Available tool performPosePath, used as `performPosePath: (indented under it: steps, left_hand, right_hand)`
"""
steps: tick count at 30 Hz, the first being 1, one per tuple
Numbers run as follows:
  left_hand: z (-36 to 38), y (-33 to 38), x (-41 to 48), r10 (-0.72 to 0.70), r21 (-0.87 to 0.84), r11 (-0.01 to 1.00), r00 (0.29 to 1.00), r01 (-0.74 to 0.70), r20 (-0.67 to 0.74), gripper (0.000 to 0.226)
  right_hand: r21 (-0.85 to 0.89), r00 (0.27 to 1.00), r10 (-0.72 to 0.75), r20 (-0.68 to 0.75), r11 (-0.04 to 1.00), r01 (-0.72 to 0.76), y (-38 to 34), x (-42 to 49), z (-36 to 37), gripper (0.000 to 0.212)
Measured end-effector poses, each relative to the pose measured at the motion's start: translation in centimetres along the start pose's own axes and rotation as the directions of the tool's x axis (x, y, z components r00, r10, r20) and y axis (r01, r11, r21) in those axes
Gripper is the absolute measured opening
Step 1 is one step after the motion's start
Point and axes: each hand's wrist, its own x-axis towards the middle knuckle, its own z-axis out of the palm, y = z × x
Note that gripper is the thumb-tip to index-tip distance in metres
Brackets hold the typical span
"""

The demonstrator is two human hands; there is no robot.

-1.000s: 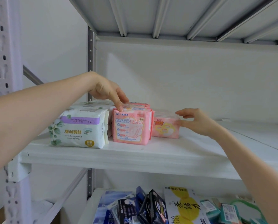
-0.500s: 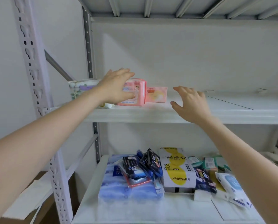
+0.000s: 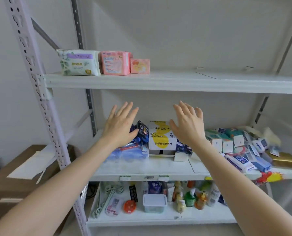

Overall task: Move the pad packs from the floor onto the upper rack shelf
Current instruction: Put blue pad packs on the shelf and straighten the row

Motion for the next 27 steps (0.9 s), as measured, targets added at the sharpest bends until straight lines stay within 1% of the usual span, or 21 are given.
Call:
performPosePath:
  steps: [3,6,9,12,14,17,19,22,24,27]
  left_hand:
    - [2.3,4.0,-3.1,-0.027,0.012,1.0,0.999,0.027,0.026,0.077]
    - [4.9,8.4,-6.2,-0.049,-0.013,0.999,0.998,0.05,0.033,0.076]
    - [7.3,13.0,-9.4,-0.069,-0.025,0.997,0.994,0.072,0.09,0.077]
    - [9.9,17.7,-12.7,-0.082,-0.042,0.995,0.983,0.09,0.164,0.076]
    - [11.7,20.6,-14.9,-0.082,-0.055,0.994,0.976,0.095,0.202,0.077]
    - [14.8,24.6,-17.9,-0.06,-0.104,0.99,0.953,0.094,0.296,0.078]
    - [16.5,26.9,-19.5,-0.029,-0.138,0.987,0.926,0.087,0.377,0.077]
    - [19.3,29.9,-21.0,0.026,-0.159,0.985,0.859,0.065,0.512,0.076]
    - [21.0,31.9,-21.4,0.045,-0.165,0.985,0.831,0.056,0.555,0.076]
    - [23.9,34.9,-21.4,0.081,-0.191,0.981,0.794,0.045,0.602,0.076]
  right_hand:
    - [0.013,1.0,-0.002,0.024,1.0,0.002,2.5,-4.1,0.4,0.054]
    - [0.02,0.997,-0.003,0.071,1.0,0.002,5.1,-8.5,1.2,0.057]
    - [0.021,0.993,-0.003,0.114,1.0,0.0,7.8,-13.5,2.3,0.059]
    - [0.01,0.978,0.02,0.208,1.0,-0.022,10.3,-19.0,3.4,0.06]
    - [0.017,0.971,0.054,0.235,0.998,-0.06,11.9,-22.6,4.3,0.058]
    - [0.027,0.948,0.097,0.304,0.993,-0.111,14.2,-28.0,5.7,0.059]
    - [0.01,0.92,0.125,0.37,0.99,-0.139,15.9,-31.5,6.5,0.062]
    - [-0.006,0.853,0.156,0.498,0.984,-0.177,18.3,-36.5,7.5,0.065]
    - [-0.014,0.794,0.172,0.584,0.979,-0.202,20.1,-39.4,8.5,0.066]
    - [-0.033,0.744,0.197,0.639,0.973,-0.23,23.0,-42.7,10.2,0.066]
